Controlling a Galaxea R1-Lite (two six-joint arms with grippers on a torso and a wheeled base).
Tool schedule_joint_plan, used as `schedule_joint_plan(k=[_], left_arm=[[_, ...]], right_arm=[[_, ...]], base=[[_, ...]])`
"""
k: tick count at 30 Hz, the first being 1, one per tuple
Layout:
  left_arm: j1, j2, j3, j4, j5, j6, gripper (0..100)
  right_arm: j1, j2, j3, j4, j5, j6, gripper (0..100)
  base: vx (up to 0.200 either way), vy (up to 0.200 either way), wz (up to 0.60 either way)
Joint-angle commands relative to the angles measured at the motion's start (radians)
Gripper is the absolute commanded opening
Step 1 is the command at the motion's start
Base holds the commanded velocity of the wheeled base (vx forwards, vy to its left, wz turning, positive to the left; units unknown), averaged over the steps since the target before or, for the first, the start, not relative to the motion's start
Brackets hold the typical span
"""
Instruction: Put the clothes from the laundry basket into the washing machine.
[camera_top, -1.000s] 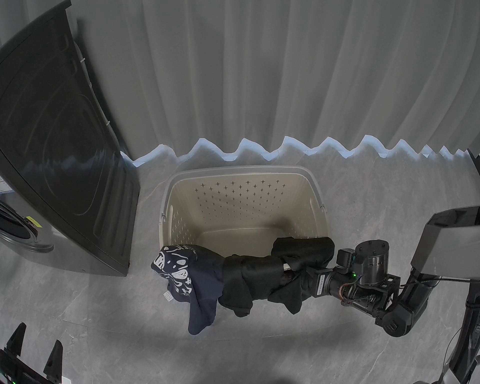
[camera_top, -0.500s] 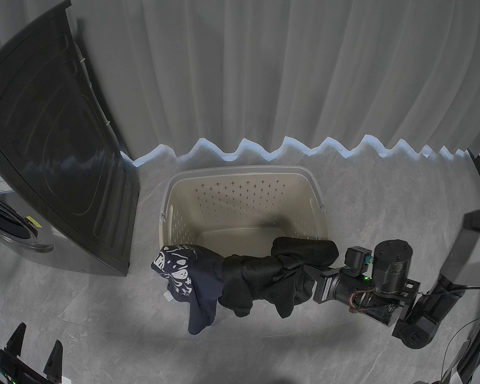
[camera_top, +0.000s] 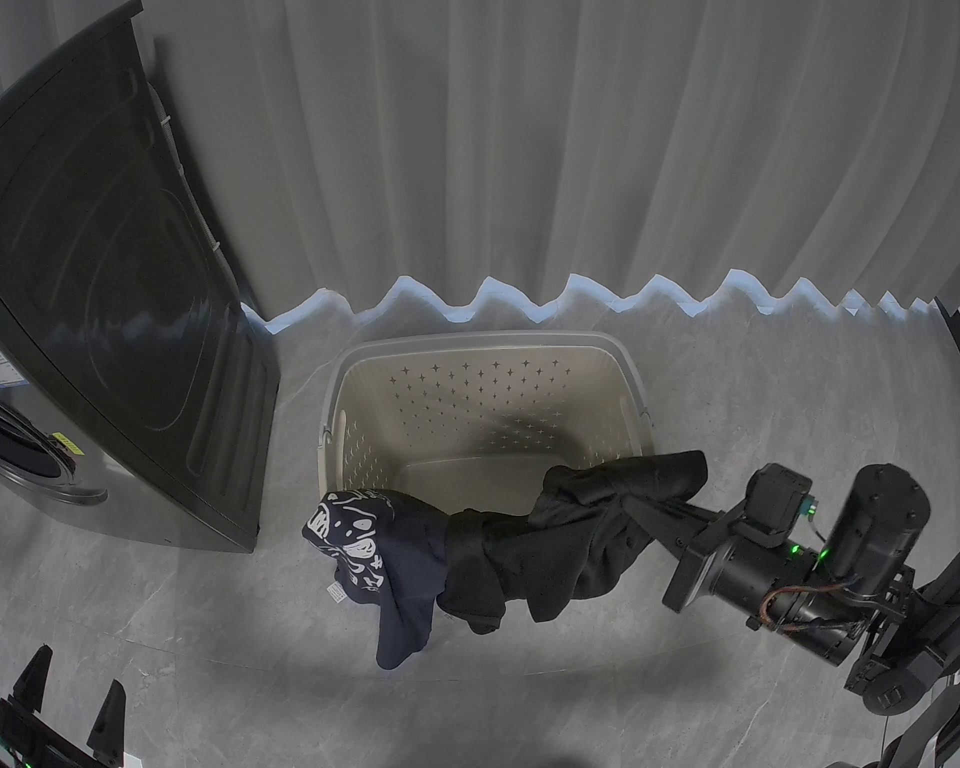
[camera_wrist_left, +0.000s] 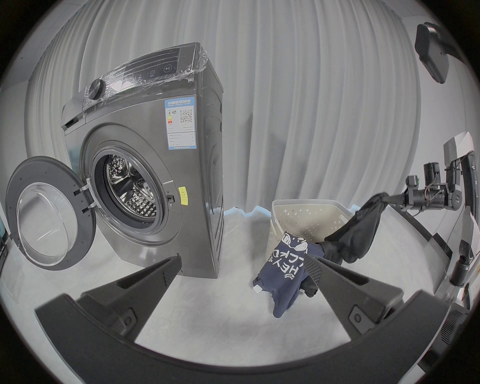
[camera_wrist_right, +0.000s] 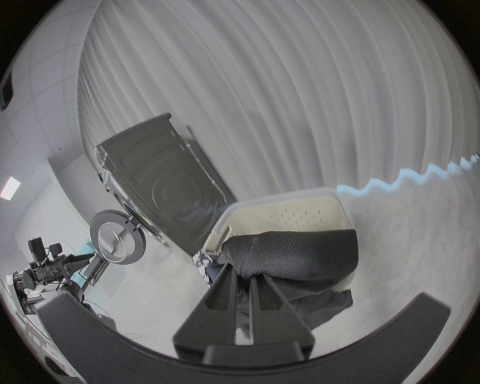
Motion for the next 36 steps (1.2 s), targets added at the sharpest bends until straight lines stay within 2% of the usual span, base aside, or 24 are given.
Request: schedule_joint_plan(k=[1, 10, 20, 36], left_arm=[[0.000, -0.015, 0.016, -0.001, -0.001, 0.007, 100], [0.000, -0.015, 0.016, 0.000, -0.001, 0.000, 100], [0.000, -0.013, 0.016, -0.001, -0.001, 0.000, 100], [0.000, -0.013, 0.016, 0.000, -0.001, -0.002, 100]], right_arm=[[0.003, -0.065, -0.005, -0.046, -0.001, -0.033, 0], [0.004, -0.082, -0.031, -0.050, 0.000, -0.039, 0], [0.013, -0.082, -0.023, -0.060, 0.000, -0.038, 0], [0.013, -0.077, -0.029, -0.066, 0.000, -0.038, 0]], base=[[0.000, 0.000, 0.00], [-0.200, 0.000, 0.00], [0.000, 0.000, 0.00], [0.000, 0.200, 0.00]])
